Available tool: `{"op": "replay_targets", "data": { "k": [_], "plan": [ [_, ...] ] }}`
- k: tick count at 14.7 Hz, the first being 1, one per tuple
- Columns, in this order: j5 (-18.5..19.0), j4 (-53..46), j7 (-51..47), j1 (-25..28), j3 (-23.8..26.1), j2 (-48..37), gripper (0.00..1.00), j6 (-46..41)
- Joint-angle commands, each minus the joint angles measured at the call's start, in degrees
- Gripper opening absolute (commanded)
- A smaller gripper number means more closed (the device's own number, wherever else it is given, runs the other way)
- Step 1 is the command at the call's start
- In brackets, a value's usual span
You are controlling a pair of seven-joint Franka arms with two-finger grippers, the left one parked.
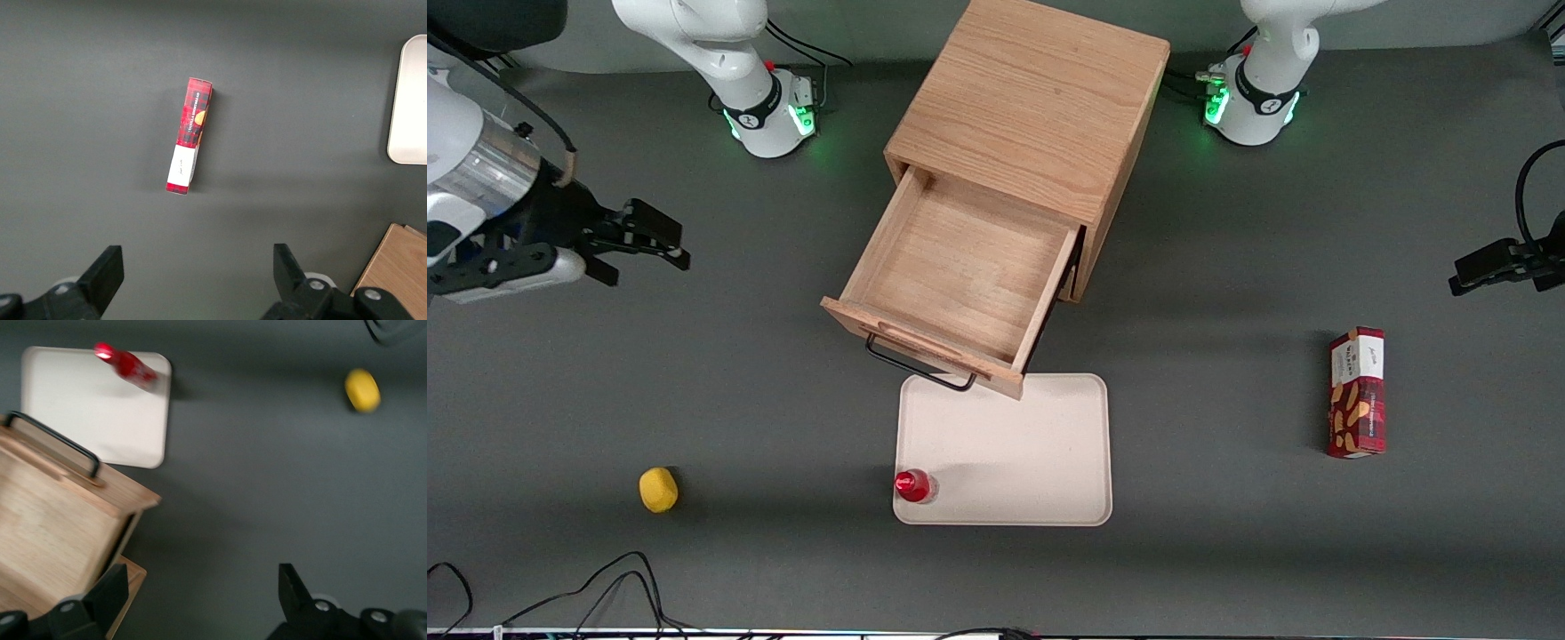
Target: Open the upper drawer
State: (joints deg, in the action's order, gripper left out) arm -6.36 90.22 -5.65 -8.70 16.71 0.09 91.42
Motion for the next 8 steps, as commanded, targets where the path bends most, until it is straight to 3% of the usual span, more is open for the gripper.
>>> {"op": "replay_targets", "data": {
  "k": [1, 8],
  "plan": [
    [3.4, 6.1, -5.1, -0.9, -0.2, -3.9, 1.00, -0.4],
    [6.1, 5.9, -5.5, -0.9, -0.2, -3.9, 1.00, -0.5]
  ]
}}
